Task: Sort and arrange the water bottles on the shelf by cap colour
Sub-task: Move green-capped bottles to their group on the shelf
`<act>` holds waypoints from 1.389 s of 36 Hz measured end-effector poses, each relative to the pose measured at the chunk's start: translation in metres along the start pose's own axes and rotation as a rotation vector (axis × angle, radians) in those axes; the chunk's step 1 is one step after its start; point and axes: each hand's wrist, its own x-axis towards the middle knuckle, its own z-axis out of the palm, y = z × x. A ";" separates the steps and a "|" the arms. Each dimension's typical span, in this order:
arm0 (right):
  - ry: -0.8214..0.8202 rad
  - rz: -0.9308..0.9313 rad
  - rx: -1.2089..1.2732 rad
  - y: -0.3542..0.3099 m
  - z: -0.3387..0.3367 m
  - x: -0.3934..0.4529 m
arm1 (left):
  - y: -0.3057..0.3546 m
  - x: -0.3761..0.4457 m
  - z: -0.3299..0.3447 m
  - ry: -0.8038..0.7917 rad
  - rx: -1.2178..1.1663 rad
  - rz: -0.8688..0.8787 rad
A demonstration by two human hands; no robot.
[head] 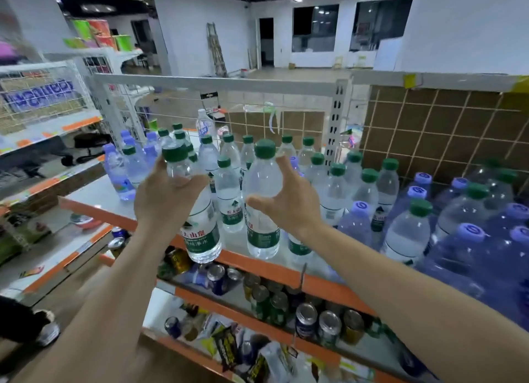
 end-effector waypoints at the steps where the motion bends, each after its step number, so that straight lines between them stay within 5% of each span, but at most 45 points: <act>1: -0.013 -0.001 -0.009 0.002 0.007 0.003 | -0.006 0.006 0.000 0.001 -0.014 -0.012; 12: -0.118 0.007 -0.064 0.003 0.086 0.052 | -0.078 0.081 0.006 -0.031 -0.082 -0.091; 23: -0.282 0.120 -0.118 -0.004 0.144 0.081 | -0.134 0.133 0.031 -0.271 -0.077 0.004; 39: -0.008 0.390 -0.120 -0.018 0.203 0.077 | -0.171 0.174 0.070 -0.412 -0.082 0.263; 50: 0.089 0.370 -0.218 -0.030 0.219 0.073 | -0.176 0.170 0.074 -0.237 -0.081 0.303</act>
